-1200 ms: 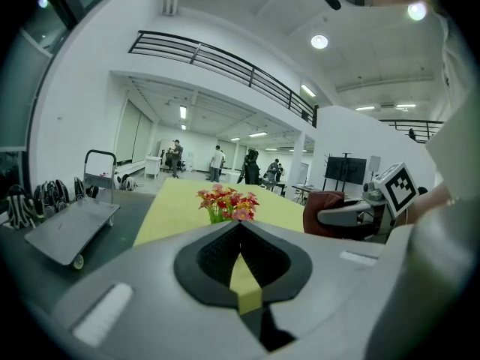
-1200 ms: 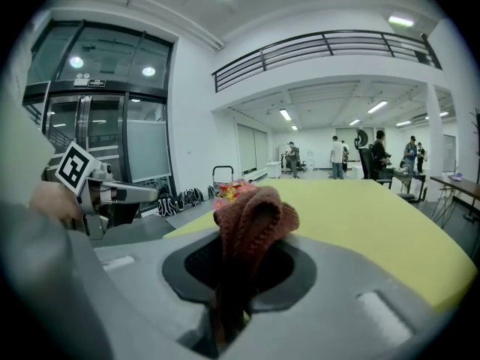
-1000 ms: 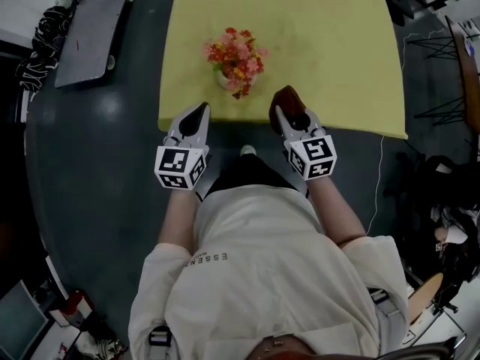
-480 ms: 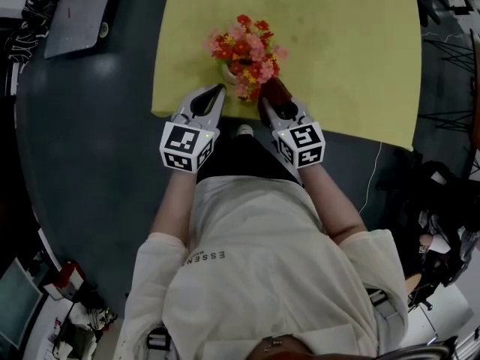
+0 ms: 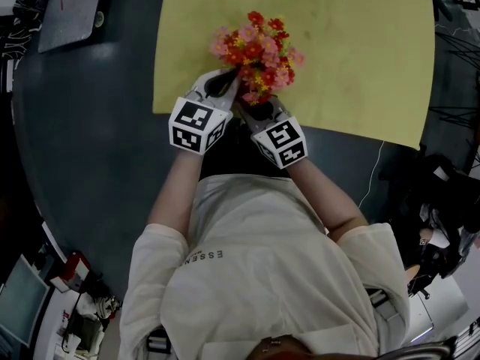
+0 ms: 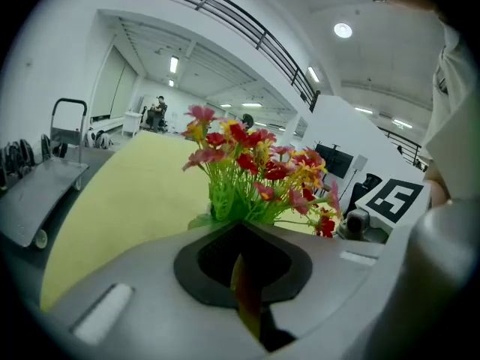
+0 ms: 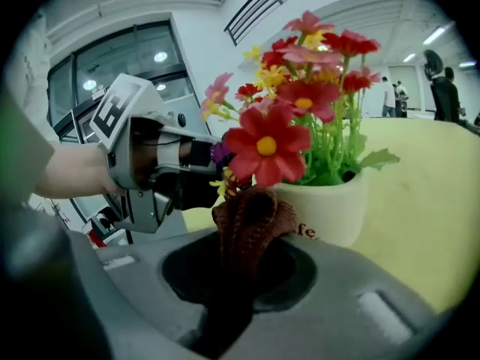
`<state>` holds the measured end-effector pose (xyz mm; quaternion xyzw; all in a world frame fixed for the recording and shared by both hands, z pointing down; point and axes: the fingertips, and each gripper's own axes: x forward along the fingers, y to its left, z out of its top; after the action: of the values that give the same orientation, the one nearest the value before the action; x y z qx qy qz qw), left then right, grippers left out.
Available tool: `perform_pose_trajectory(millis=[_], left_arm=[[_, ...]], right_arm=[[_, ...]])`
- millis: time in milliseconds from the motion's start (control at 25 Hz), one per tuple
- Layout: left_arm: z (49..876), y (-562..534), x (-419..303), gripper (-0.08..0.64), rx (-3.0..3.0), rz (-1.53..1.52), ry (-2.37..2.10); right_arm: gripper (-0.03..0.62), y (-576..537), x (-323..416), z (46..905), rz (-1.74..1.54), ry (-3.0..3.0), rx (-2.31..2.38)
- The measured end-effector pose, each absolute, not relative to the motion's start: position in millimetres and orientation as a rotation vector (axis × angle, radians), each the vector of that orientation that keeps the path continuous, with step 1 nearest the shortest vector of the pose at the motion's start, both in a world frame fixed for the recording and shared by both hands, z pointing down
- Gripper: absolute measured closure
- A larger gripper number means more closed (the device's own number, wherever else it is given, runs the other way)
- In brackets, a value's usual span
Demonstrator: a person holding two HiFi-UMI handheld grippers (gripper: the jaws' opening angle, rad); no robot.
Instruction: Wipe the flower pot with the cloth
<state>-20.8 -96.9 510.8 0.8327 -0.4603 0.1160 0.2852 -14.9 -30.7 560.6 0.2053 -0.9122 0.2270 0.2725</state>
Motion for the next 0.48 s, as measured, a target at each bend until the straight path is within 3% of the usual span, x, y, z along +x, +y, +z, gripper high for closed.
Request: perform_pose_trajectory(millis=[480], left_arm=[[513, -100, -17, 0.545, 2.323, 0.364, -1.249]], right_arm=[[0.532, -55, 20, 559, 0.759, -2.474, 0.634]])
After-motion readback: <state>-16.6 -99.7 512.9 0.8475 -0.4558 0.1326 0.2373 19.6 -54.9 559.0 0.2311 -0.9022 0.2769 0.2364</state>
